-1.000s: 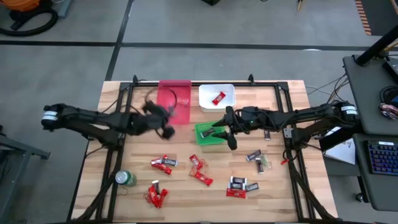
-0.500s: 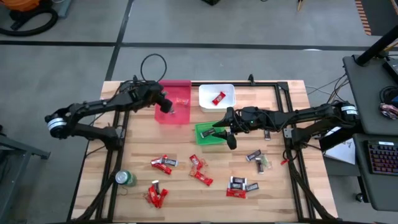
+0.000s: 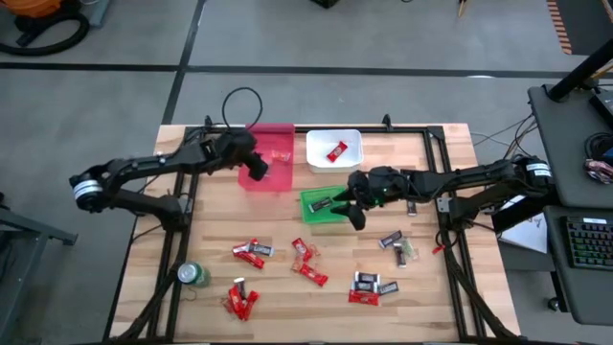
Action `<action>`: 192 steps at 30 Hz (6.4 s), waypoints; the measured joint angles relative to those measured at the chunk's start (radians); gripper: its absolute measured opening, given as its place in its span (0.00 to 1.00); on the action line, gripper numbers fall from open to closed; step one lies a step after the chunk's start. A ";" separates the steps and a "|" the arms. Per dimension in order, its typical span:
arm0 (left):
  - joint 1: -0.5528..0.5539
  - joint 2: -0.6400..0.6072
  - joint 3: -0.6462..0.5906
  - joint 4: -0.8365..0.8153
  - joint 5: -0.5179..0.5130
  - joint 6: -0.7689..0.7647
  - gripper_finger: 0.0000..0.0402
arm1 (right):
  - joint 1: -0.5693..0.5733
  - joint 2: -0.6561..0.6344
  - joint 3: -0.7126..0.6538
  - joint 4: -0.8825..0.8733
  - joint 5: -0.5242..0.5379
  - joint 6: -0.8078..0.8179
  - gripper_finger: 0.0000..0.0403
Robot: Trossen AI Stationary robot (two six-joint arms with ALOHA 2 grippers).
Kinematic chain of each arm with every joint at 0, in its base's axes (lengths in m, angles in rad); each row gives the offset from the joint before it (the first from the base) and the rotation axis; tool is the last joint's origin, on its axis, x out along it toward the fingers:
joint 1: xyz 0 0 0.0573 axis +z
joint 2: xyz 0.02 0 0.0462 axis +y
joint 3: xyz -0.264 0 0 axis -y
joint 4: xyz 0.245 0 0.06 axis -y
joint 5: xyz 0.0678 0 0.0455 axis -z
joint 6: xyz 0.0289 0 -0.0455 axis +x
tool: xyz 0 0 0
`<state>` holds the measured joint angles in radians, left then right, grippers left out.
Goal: Sort candy
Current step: Put the brown chocolate bar into the green bin
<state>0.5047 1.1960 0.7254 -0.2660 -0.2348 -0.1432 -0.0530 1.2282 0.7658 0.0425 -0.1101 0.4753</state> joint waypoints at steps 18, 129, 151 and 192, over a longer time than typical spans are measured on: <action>-0.505 -0.058 0.000 0.251 0.061 -0.045 0.35 | 0.118 0.000 0.000 -0.531 -0.133 0.425 0.51; -0.672 0.482 0.056 1.205 -0.114 -0.004 0.35 | 0.382 0.117 0.001 0.364 0.825 -0.668 0.02; -0.654 0.472 0.053 1.033 -0.161 0.057 0.01 | 0.364 0.079 0.017 0.243 0.810 -0.471 0.24; -0.555 0.639 0.313 0.370 -0.246 -0.400 0.20 | 0.314 0.057 0.022 0.039 0.819 -0.284 0.43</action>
<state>-0.0505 1.8347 1.0386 0.1038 -0.4812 -0.5428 0.2610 1.2850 0.7882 0.0812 0.7088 0.1909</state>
